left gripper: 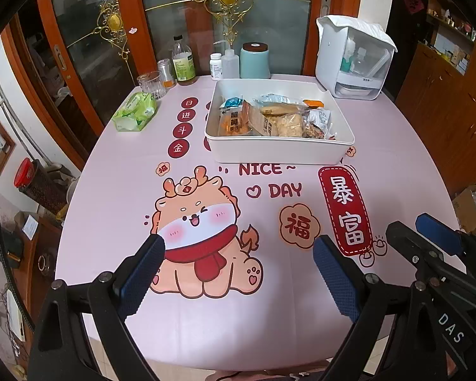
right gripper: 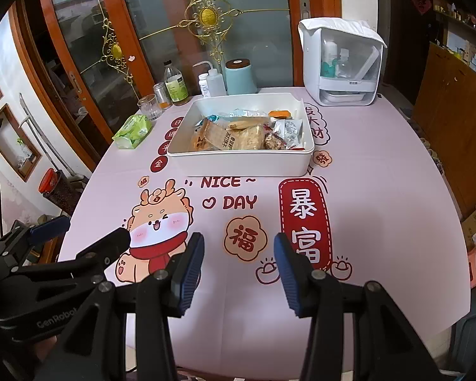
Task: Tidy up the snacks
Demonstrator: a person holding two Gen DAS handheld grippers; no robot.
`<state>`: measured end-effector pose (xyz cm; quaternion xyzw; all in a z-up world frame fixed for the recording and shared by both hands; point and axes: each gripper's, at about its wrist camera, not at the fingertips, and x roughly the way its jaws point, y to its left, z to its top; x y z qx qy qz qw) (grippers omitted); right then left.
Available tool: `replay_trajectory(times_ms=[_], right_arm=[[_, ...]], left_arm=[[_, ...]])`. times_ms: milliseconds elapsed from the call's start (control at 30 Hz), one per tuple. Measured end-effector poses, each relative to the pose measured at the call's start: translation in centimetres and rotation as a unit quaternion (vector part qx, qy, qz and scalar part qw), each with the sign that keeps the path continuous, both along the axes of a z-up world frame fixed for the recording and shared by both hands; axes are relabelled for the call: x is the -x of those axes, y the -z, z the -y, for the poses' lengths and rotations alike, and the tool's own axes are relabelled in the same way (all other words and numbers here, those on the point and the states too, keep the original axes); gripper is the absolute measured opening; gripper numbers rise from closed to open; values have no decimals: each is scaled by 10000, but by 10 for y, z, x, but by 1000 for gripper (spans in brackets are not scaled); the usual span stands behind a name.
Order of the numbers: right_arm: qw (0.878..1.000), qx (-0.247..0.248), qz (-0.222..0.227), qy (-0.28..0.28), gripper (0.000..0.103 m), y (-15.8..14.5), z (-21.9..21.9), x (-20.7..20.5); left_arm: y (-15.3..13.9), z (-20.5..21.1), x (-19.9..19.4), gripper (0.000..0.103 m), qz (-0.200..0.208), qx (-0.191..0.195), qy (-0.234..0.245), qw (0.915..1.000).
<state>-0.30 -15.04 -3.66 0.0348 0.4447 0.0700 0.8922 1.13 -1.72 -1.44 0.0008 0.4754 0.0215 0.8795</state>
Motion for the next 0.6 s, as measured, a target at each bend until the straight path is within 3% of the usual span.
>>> replay_trajectory(times_ms=[600], right_arm=[[10000,-5,-11,1,46,0,1,-1]], left_arm=[[0,0,-1,94,-17,1,4,10000]])
